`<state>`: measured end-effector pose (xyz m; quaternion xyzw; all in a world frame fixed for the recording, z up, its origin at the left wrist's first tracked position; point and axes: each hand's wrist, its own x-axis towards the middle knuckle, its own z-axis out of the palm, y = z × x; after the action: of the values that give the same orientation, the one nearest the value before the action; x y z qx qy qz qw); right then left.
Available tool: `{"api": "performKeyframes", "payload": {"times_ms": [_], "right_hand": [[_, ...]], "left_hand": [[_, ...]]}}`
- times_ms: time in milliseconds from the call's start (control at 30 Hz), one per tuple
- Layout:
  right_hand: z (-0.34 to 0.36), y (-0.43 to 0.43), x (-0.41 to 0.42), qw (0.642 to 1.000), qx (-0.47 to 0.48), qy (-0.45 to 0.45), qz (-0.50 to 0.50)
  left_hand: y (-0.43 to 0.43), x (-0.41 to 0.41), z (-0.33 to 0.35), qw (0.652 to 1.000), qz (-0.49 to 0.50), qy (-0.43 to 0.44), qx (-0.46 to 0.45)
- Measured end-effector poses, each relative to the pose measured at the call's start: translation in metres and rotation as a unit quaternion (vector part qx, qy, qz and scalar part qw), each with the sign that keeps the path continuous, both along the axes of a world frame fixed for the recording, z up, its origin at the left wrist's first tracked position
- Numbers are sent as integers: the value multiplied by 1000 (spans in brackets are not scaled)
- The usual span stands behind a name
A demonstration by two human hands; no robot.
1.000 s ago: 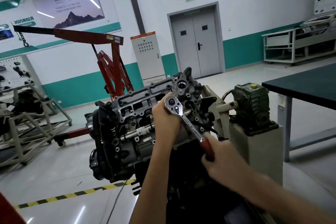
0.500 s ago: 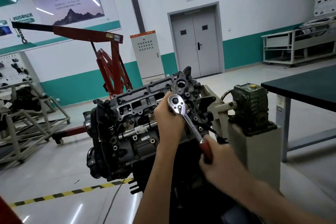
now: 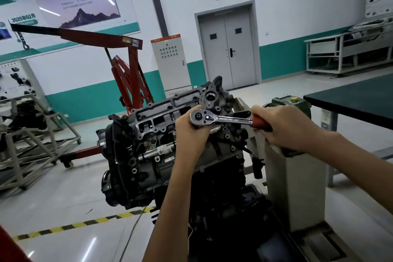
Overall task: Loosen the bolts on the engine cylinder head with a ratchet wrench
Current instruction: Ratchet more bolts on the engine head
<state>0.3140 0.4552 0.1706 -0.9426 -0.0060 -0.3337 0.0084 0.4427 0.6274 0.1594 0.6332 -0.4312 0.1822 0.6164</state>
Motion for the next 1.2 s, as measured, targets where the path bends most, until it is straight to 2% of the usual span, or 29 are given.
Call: {"api": "performKeyframes", "payload": {"times_ms": [67, 167, 300, 400, 533, 667, 767, 867, 933, 1000, 1133, 1200], "right_hand": [[-4, 2, 1, 1000, 11, -4, 8], [-47, 30, -6, 991, 133, -21, 21], [-93, 104, -2, 930, 357, -83, 35], [-104, 142, 9, 908, 411, -59, 61], [-93, 111, 0, 938, 340, -34, 49], [-53, 39, -10, 991, 125, 6, 36], [-6, 0, -4, 1000, -2, 5, 19], [3, -5, 1, 999, -20, -6, 25], [-20, 5, -1, 999, 42, -1, 19], [-50, 28, -4, 989, 144, 10, 37], [-91, 105, 1, 933, 353, -54, 49], [-99, 136, 8, 907, 411, -56, 73]], "left_hand": [[1, 0, -2, 1000, -1, -3, -1], [-1, -4, -8, 999, 6, -28, -28], [-15, -11, -11, 997, 40, -19, -68], [-15, -10, -12, 994, 24, 20, -103], [-10, -5, -5, 997, 38, 42, -60], [-4, -6, -1, 999, 26, 14, -12], [-1, -5, -1, 1000, 5, 11, -2], [0, -5, -2, 1000, 7, 12, -5], [1, -5, -5, 1000, 14, -12, -13], [-2, -7, -6, 999, 28, -35, -24], [-12, -12, -7, 998, 38, -4, -51], [-12, -12, -6, 996, 11, 35, -85]]}}
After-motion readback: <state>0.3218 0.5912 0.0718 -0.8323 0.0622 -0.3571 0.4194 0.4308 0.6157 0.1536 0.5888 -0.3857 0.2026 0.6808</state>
